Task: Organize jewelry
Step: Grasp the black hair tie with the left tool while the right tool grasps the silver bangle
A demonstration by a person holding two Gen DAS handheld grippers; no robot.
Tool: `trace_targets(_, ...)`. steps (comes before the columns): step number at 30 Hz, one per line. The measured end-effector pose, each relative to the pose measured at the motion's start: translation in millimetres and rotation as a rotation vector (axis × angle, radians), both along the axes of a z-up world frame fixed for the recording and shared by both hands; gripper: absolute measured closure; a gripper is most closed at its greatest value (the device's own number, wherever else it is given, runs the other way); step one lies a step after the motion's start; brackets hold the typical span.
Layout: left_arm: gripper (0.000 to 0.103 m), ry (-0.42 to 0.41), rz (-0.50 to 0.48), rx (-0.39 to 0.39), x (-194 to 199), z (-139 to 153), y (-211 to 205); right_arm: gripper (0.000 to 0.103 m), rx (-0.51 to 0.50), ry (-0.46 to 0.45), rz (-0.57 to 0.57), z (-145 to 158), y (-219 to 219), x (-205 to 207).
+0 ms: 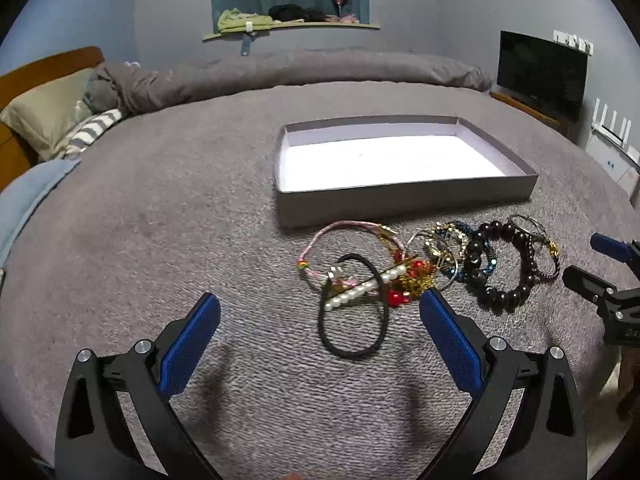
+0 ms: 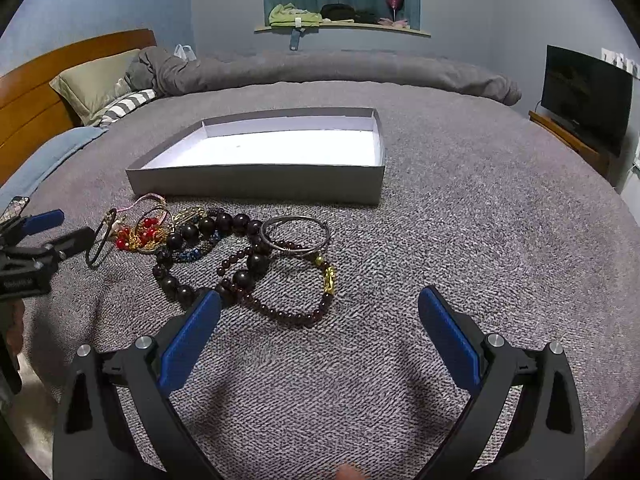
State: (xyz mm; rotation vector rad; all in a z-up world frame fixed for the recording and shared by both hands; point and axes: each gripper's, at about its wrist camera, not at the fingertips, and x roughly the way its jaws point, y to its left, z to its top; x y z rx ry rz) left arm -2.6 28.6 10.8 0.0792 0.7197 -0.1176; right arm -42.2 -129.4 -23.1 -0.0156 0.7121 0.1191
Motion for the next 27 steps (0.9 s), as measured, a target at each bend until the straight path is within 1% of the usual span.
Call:
trace_targets(3, 0.002, 0.021, -0.03, -0.01, 2, -2, 4, 0.005, 0.033, 0.031, 0.007, -2, -2, 4)
trace_targets(6, 0.002, 0.012, -0.055, 0.017, 1, -2, 2, 0.005, 0.066, 0.037, 0.016, 2, -2, 11)
trace_targets(8, 0.002, 0.011, -0.075, 0.032, 2, -2, -1, 0.006, 0.06, 0.012, 0.022, 14, 0, 21)
trace_targets(11, 0.003, 0.021, -0.091, 0.023, 5, -2, -2, 0.006, 0.047, -0.033, 0.036, 32, 5, 35)
trace_targets(13, 0.004, 0.031, -0.1, 0.019, 7, -4, -1, 0.006, 0.058, -0.062, 0.053, 45, 9, 48)
trace_targets(15, 0.005, 0.047, -0.1, 0.015, 10, -8, 0, 0.006, 0.076, -0.066, 0.052, 47, 10, 57)
trace_targets(17, 0.005, 0.057, -0.106, 0.004, 13, -11, 2, 0.006, 0.084, -0.056, 0.051, 41, 9, 61)
trace_targets(19, 0.006, 0.064, -0.118, -0.004, 15, -14, 1, 0.011, 0.081, -0.013, 0.065, 26, 10, 65)
trace_targets(20, 0.006, 0.066, -0.123, -0.004, 15, -15, 0, 0.016, 0.072, 0.016, 0.071, 18, 12, 67)
trace_targets(23, 0.007, 0.079, -0.142, -0.021, 17, -18, -3, 0.025, 0.058, 0.07, 0.086, 3, 13, 69)
trace_targets(26, 0.008, 0.073, -0.149, -0.005, 16, -19, -6, 0.033, 0.064, 0.081, 0.086, 0, 12, 70)
trace_targets(27, 0.008, 0.069, -0.149, 0.008, 15, -19, -7, 0.034, 0.07, 0.083, 0.086, 0, 11, 70)
